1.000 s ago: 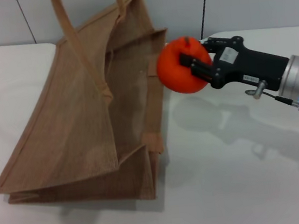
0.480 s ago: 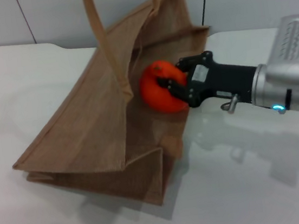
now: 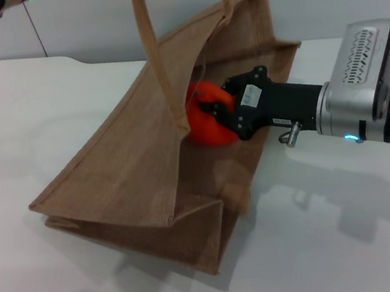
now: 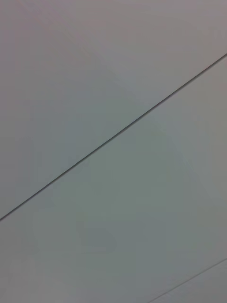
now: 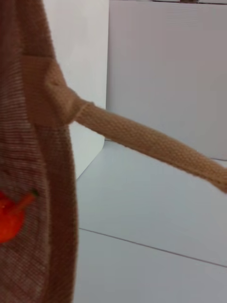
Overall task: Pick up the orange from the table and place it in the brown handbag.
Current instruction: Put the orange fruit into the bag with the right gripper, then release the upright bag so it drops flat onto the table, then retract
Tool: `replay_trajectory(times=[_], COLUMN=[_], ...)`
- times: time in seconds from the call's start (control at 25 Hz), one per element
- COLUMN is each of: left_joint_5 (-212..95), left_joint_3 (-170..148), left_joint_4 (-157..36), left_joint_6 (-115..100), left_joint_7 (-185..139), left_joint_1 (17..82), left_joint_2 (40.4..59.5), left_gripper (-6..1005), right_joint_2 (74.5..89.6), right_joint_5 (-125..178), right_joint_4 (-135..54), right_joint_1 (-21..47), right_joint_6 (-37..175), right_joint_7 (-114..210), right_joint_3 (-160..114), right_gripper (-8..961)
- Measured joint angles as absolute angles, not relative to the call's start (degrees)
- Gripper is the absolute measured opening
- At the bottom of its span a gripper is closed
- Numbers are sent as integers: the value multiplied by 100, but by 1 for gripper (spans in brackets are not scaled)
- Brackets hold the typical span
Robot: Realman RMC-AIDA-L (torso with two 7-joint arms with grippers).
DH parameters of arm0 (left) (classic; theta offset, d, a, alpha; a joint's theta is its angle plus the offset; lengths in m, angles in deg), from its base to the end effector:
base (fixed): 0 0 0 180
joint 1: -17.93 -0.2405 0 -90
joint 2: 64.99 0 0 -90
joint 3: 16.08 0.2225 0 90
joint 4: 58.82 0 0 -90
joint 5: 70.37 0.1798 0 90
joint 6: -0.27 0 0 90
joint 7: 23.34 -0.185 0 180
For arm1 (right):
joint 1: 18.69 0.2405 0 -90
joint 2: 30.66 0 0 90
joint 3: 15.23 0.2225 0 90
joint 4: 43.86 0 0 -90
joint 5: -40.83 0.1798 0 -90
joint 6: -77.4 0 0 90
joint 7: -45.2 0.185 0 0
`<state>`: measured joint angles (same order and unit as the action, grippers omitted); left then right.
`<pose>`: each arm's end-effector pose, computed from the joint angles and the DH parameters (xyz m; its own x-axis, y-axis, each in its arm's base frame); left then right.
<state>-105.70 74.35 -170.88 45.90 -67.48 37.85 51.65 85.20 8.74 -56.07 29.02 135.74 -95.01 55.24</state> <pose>-0.0289 0.3577 0.0774 0.9695 -0.1723 0.1743 0.0590 -0.5261 -0.8484 0.1288 0.3647 -0.0901 0.8846 0.0702 -0.4610 -0.1431 -0.9000 -0.4116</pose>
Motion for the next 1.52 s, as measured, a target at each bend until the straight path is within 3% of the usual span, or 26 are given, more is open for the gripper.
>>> replay_trajectory(times=[0.24,0.44,0.68,0.8,1.16,1.52], left_joint_5=[-10570,-10569,-10539,-10538,-10511,-10406], left_joint_3=[7436,7436,7429,7406,7341,7268], left_joint_4=[-17087,-17088,-17087,-17082,-17001,-16935], left_joint_6=[4565,4551,4545,4544,4523,4461], left_joint_7=[-6746,-6746,-6746,-6746,-6746,-6744], left_joint_1=[3786,3795,3784,3759,3611,3435], left_joint_2=[5164,5163,5159,5164,5165,5162], left_gripper=[111,110,110,110,110,110], right_joint_2=[8568,8579,8580,8575,8496,8091], right_joint_5=[912,902,911,911,882,907], right_joint_4=[-5638,-5700,-5704,-5699,-5636,-5679], right_joint_1=[2947,2983,2971,2948,2791,2100], right_joint_6=[13271,13113,13095,13064,12680,12533], right_joint_7=[-9303,-9101,-9088,-9086,-8738,-8684], right_joint_3=[5556,5527,5526,5551,5557,6088], right_gripper=[171,405,618,854,888,892])
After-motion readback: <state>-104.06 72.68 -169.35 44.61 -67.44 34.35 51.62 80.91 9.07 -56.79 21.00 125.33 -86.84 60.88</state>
